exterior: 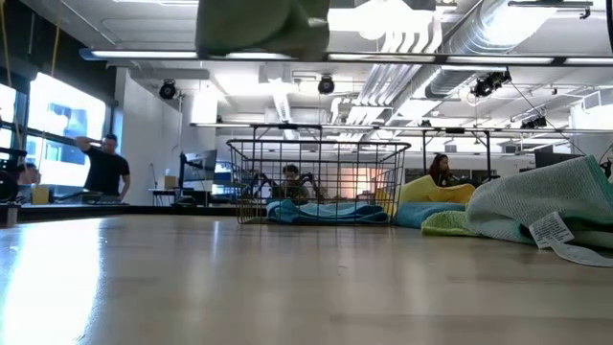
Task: Fold microfiber towels
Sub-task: Fold the left light green towel
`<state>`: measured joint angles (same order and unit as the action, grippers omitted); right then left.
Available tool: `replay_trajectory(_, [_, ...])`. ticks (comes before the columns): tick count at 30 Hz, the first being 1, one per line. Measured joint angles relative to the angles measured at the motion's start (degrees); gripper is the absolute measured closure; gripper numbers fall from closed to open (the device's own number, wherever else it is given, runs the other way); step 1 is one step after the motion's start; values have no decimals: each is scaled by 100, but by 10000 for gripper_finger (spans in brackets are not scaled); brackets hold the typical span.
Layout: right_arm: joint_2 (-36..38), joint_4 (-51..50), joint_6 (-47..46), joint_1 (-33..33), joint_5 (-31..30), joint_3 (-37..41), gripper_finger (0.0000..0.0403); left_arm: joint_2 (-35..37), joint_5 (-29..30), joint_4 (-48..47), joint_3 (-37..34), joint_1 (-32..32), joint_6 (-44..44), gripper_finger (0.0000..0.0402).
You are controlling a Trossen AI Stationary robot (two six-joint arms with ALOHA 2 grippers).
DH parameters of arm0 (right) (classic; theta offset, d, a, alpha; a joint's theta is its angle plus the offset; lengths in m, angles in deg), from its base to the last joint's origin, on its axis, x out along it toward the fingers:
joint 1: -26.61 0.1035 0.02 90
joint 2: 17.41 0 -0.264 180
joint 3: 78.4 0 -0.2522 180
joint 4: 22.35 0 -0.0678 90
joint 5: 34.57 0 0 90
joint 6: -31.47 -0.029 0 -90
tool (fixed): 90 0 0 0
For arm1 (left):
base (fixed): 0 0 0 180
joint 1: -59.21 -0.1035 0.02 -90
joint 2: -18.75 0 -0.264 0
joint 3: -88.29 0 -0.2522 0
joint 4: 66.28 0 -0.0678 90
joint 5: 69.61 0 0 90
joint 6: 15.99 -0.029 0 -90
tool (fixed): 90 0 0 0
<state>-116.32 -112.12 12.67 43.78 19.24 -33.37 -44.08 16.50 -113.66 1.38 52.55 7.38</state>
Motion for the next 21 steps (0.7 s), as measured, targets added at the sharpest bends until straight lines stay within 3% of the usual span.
replay_trajectory(5, [0, 293, 254, 63, -372, 0, 221, 202, 6, 82, 139, 92, -115, 401])
replay_trajectory(11, [0, 1079, 871, -45, -342, 0, 221, 316, 95, 91, 145, 207, -211, 401])
replay_trajectory(17, [0, 1803, 1429, -249, 634, 0, 221, 317, 220, 310, 145, 301, -258, 401])
replay_trajectory(21, [2, 1932, 1435, -370, 917, 82, 221, 319, 173, 530, 145, 311, -299, 401])
